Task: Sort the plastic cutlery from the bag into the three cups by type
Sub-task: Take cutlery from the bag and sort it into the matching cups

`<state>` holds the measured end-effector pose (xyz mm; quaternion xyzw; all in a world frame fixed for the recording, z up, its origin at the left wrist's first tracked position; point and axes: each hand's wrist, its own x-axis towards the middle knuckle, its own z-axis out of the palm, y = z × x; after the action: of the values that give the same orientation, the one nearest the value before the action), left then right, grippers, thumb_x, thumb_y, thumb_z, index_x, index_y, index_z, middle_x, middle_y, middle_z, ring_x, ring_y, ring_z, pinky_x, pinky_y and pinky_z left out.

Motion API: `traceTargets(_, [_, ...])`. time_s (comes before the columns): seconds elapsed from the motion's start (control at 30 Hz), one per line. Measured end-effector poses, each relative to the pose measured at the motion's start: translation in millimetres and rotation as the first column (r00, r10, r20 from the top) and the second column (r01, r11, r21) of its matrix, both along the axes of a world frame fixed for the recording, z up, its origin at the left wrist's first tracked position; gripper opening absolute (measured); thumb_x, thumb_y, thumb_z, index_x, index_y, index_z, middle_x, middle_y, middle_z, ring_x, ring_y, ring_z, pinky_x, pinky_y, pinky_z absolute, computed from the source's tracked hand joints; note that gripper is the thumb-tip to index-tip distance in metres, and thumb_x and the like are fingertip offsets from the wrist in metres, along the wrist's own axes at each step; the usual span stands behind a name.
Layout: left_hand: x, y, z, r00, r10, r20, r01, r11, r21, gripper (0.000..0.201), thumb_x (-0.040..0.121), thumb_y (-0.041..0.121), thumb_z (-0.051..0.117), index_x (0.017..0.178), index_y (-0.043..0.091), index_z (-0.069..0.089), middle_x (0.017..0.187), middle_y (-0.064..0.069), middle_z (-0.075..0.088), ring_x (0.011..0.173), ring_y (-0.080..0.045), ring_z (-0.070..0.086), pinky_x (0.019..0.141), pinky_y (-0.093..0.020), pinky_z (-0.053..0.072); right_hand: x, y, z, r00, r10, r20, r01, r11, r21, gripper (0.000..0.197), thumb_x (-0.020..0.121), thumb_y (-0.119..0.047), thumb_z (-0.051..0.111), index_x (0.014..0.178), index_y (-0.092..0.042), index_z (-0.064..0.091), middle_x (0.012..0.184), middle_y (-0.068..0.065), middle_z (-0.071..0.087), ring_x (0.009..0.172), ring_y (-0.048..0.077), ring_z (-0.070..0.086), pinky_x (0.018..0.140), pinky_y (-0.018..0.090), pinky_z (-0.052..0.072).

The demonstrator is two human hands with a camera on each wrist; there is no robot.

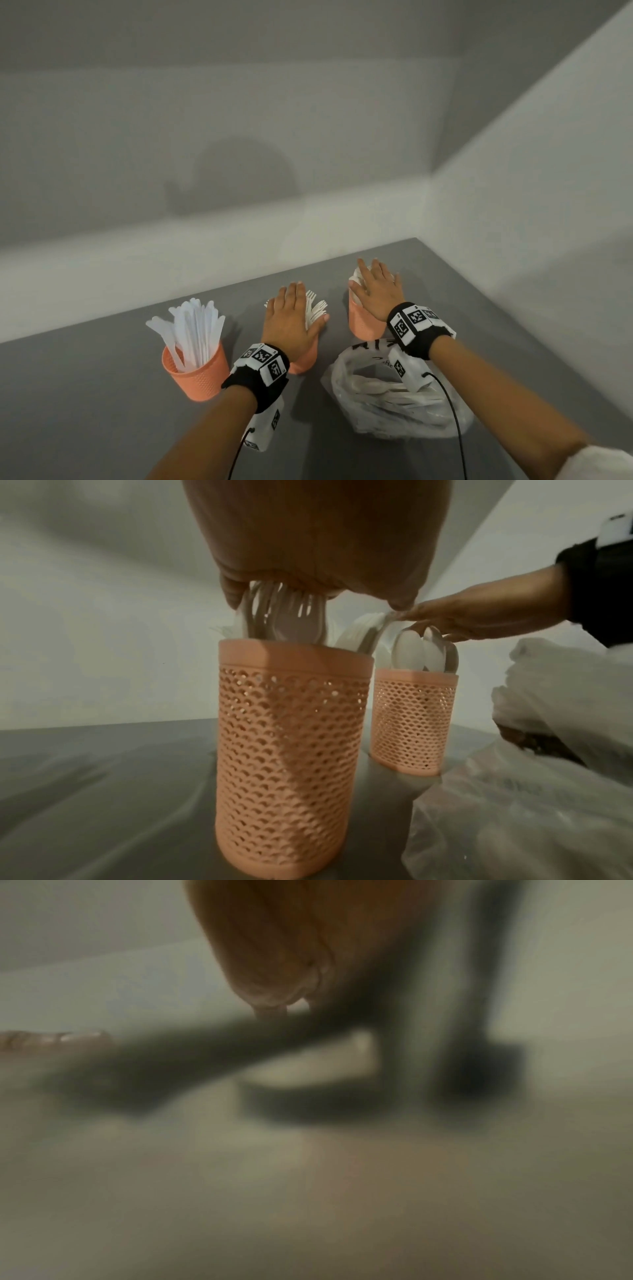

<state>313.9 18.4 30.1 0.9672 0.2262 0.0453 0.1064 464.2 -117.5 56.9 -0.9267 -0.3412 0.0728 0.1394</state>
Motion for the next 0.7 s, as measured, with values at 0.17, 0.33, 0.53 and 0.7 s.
traceTargets(0.17, [-1.5,2.2,18.4,0.988,0.048,0.143,-0.025,0.987,-0.161,0.077,0.091,0.062,0.020,0.150,0.014,0.003,0.157,-0.009,0.014,0.145,-0.025,0.009,0.116,-0.047,0.004,-6.1,-17.6,15.2,0.998,0.057,0.026,-0.062,0.921,0.384,0.044,0.096,-0.026,0.045,0.138,-0.011,0.042,0.140,0.018,0.044,0.131,0.031,0.039,0.108,0.037,0.029])
traceTargets(0.33, [-3.4,-26.8,39.5,0.800,-0.044,0.599,0.228,0.945,-0.235,0.044,0.090,0.031,0.041,0.127,0.008,0.045,0.130,-0.008,0.050,0.122,-0.020,0.046,0.098,-0.020,0.031,-33.8,-42.0,34.7,0.971,0.228,-0.068,-0.186,0.906,0.379,0.016,0.088,-0.018,0.058,0.096,-0.008,0.068,0.068,-0.006,0.058,0.062,0.005,0.050,0.064,0.022,0.037])
traceTargets(0.53, [-6.4,-72.5,35.7,0.800,-0.172,0.575,0.418,0.848,-0.327,0.020,0.083,0.025,0.048,0.088,0.010,0.060,0.088,-0.003,0.062,0.080,-0.014,0.057,0.071,-0.026,0.046,-59.0,-69.5,6.5,0.898,0.356,-0.260,-0.369,0.929,-0.001,0.022,0.087,-0.018,0.058,0.088,0.001,0.069,0.078,0.008,0.068,0.061,0.010,0.050,0.053,0.009,0.033])
traceTargets(0.7, [-8.5,-84.8,6.2,0.887,-0.300,0.352,0.391,0.892,-0.227,0.015,0.088,0.022,0.056,0.085,0.011,0.067,0.100,0.000,0.052,0.095,-0.013,0.049,0.088,-0.027,0.041,-59.1,-79.8,-17.5,0.926,0.209,-0.315,-0.313,0.892,-0.326,0.041,0.084,-0.029,0.063,0.120,-0.010,0.062,0.119,0.007,0.064,0.107,0.023,0.059,0.092,0.030,0.045])
